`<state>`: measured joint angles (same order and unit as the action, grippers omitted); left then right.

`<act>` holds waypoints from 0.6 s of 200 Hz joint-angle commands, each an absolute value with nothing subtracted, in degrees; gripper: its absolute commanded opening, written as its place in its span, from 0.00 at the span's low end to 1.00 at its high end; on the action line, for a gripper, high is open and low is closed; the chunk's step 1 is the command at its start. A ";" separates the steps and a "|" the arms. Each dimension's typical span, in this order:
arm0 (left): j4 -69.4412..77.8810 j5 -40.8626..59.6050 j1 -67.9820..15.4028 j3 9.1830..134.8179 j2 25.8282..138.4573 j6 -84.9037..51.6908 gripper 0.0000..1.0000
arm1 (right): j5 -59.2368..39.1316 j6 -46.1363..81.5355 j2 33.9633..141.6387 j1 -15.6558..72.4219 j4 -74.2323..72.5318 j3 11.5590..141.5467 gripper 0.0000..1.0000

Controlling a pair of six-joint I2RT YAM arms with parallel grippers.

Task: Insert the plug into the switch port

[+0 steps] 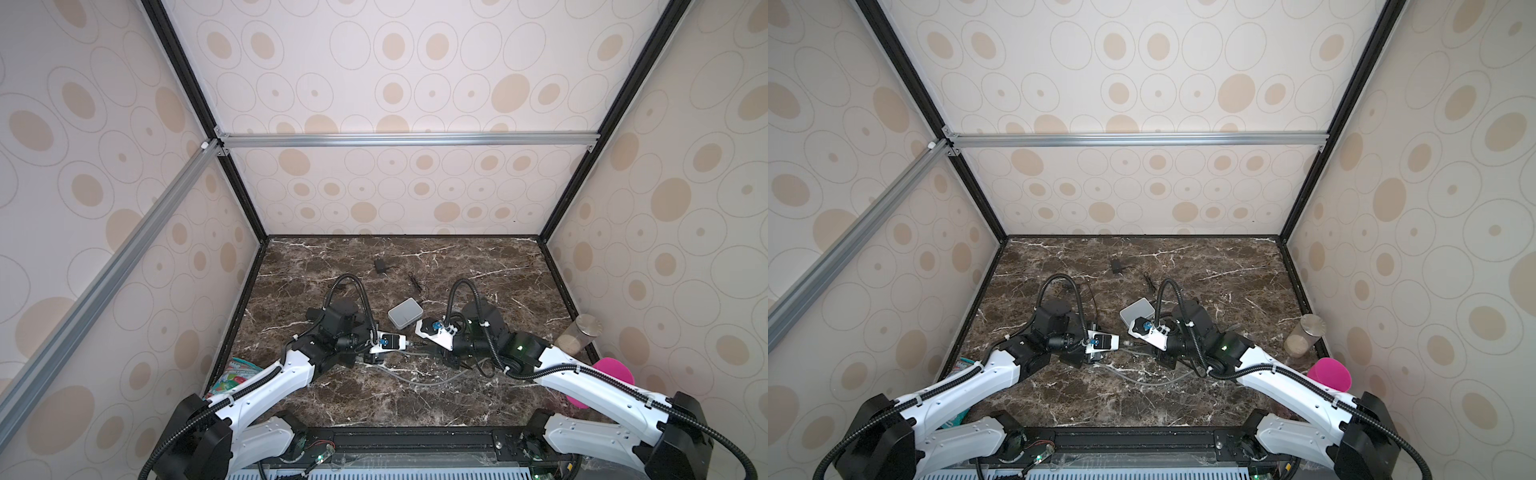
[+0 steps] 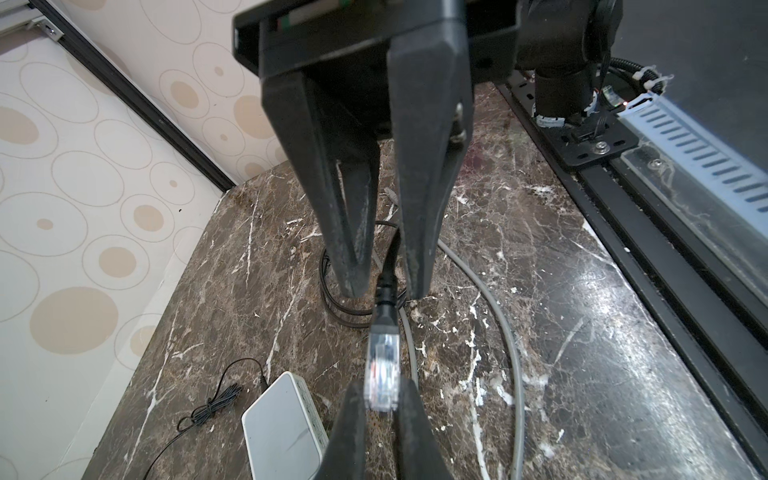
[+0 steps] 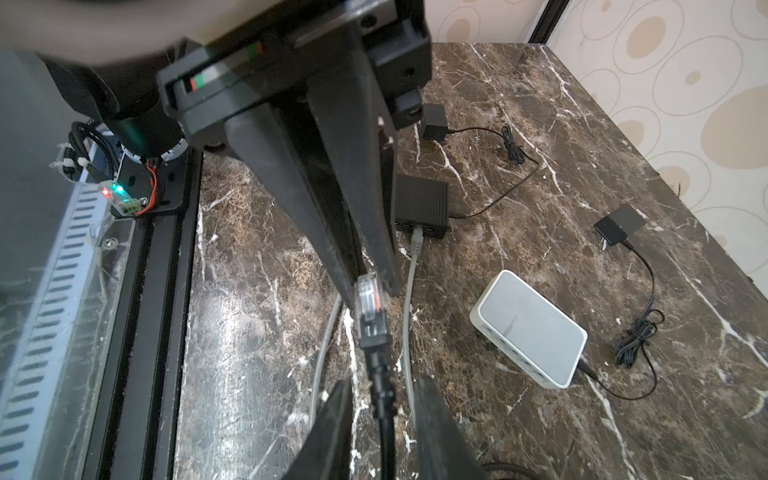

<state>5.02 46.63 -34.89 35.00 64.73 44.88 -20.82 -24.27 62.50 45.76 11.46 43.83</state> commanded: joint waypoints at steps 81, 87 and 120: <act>3.06 48.08 -35.25 38.06 65.82 43.53 0.13 | -19.12 -25.60 62.97 47.32 12.83 45.65 0.20; 2.99 48.07 -35.27 38.06 65.83 43.51 0.13 | -19.07 -25.60 62.93 47.35 12.81 45.78 0.19; 2.99 47.98 -35.31 38.06 65.74 43.60 0.13 | -18.92 -25.67 63.20 47.47 13.10 45.96 0.18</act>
